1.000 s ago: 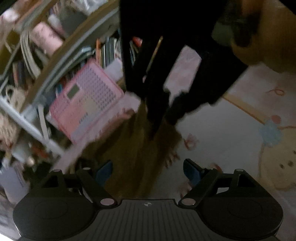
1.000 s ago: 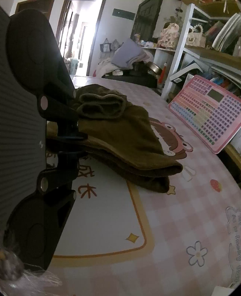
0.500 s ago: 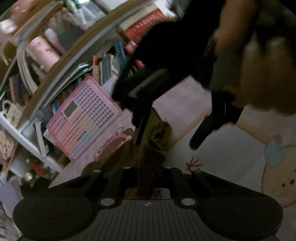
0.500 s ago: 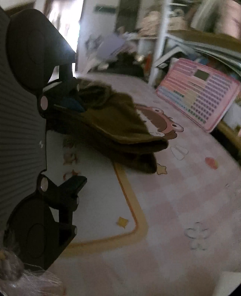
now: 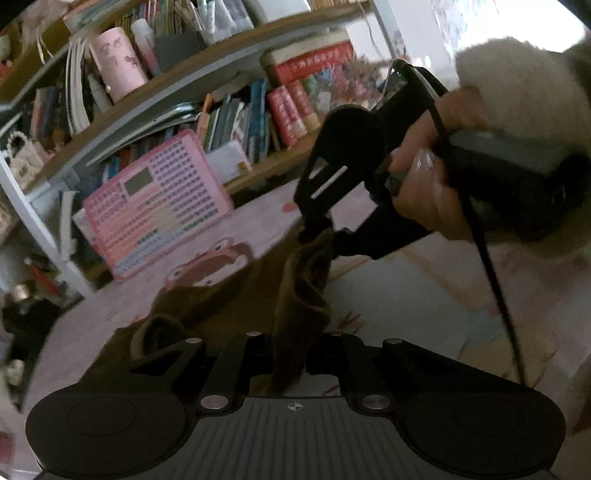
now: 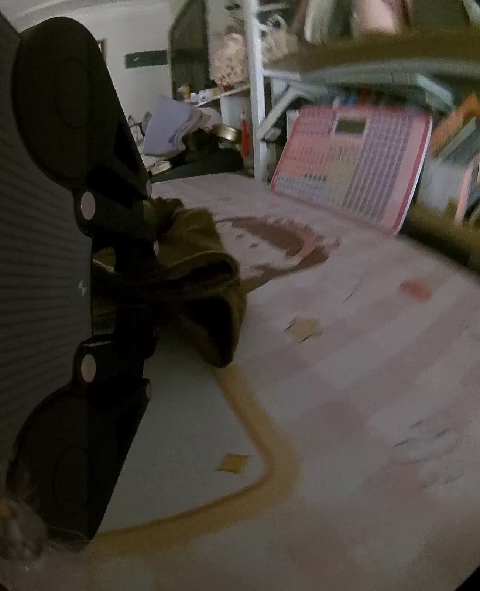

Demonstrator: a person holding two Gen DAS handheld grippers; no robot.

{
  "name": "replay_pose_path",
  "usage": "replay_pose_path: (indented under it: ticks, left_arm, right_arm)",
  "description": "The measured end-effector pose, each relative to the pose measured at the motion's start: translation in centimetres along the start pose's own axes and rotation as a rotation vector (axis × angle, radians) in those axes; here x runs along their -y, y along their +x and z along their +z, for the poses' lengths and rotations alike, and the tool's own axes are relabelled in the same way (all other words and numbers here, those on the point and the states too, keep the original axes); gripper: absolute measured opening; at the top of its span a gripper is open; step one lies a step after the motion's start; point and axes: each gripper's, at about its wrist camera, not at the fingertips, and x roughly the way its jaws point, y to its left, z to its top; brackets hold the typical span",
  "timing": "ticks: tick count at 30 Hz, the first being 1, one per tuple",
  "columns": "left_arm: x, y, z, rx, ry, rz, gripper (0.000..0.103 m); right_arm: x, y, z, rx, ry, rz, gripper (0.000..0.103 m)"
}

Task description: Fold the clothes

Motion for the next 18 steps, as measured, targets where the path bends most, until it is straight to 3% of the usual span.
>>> replay_pose_path:
  ticks: [4, 9, 14, 18]
  left_arm:
    - [0.4, -0.1, 1.5, 0.057, -0.071, -0.114, 0.009]
    - [1.0, 0.5, 1.9, 0.064, -0.148, -0.253, 0.009]
    - [-0.3, -0.3, 1.3, 0.088, -0.237, -0.297, 0.009]
    - [-2.8, -1.4, 0.7, 0.125, -0.343, -0.304, 0.009]
  right_arm:
    - [-0.9, -3.4, 0.3, 0.112, -0.071, -0.009, 0.010]
    - [0.3, -6.1, 0.5, 0.176, -0.071, -0.067, 0.010]
    - [0.4, -7.0, 0.0, 0.187, -0.076, -0.078, 0.010]
    - [-2.7, -6.5, -0.9, 0.188, -0.153, -0.045, 0.010]
